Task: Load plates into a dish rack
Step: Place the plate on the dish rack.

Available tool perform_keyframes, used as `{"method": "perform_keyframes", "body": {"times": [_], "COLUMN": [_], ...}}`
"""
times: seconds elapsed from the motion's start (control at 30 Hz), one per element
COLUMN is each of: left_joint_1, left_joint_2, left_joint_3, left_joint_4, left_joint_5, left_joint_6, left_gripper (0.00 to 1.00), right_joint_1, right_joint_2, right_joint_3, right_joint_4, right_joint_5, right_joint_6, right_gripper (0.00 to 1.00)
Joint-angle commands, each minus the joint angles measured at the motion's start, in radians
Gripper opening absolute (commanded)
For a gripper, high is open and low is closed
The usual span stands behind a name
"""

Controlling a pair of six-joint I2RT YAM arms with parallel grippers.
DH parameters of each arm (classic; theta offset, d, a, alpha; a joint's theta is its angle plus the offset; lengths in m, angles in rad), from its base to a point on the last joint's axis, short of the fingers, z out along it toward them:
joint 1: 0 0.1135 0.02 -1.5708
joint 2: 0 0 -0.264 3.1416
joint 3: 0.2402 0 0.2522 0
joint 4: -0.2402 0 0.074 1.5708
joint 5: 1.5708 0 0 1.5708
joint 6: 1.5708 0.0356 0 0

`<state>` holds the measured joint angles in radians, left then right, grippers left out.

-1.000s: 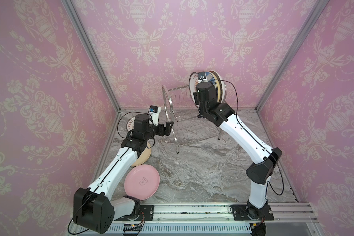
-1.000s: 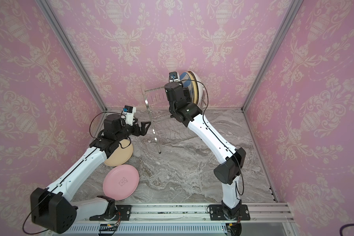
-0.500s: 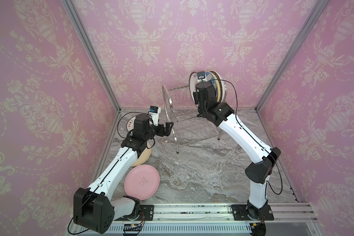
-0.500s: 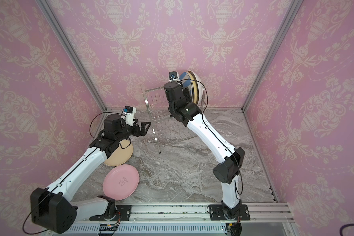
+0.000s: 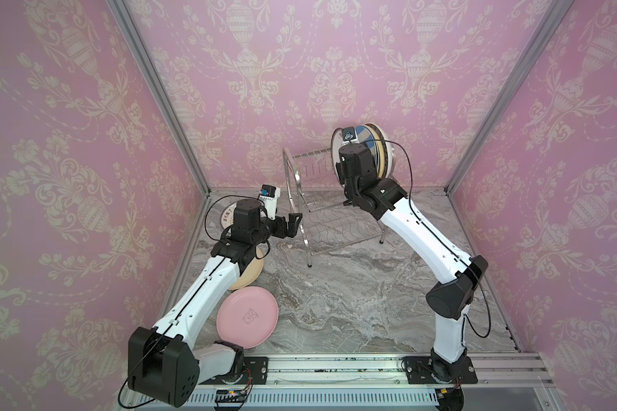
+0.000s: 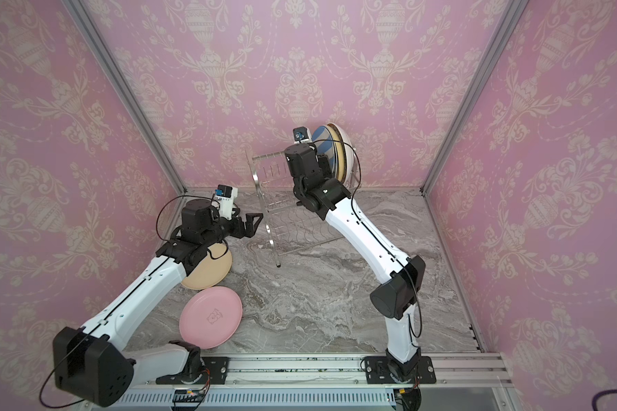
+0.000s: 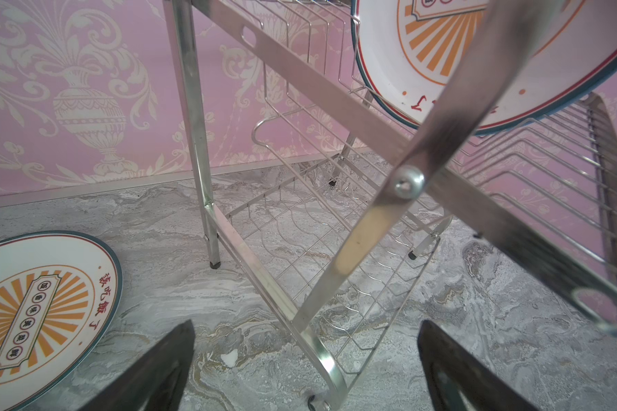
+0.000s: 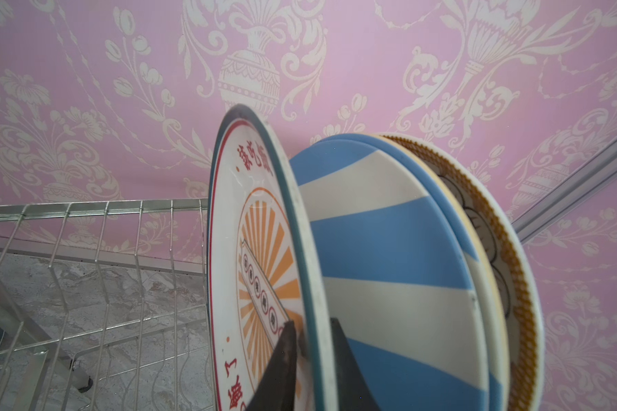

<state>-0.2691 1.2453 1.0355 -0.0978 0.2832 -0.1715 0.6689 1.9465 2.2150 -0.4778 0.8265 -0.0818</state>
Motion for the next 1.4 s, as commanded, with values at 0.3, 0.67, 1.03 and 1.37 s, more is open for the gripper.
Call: {"method": "perform_keyframes", "body": {"times": [0.3,0.67,1.03,1.37], "left_joint_1": [0.009,0.009,0.009,0.009], "left_joint_2": [-0.009,-0.023,-0.038,-0.042], "left_joint_3": [0.024,0.020,0.007,0.005], "left_joint_4": [-0.002,0.000,0.003,0.006], "left_joint_5": [0.026,0.024,0.024,0.017], "left_joint_6": [0.014,0.007,0.003,-0.003], "left_gripper": [0.99,0.99,0.99,0.99], "right_joint_1": [0.010,0.012,0.023,0.048], "right_joint_2": [-0.036,-0.070,-0.098,-0.148], "right_joint_3": [-0.024,-0.009,0.001,-0.011], "right_joint_4": [0.020,0.042,0.052,0.105], "right_joint_5": [0.042,0.057,0.077,0.129], "right_joint_6": [-0.050,-0.108,-0.152,-0.237], "right_gripper": [0.20,0.26,0.33,0.39]}}
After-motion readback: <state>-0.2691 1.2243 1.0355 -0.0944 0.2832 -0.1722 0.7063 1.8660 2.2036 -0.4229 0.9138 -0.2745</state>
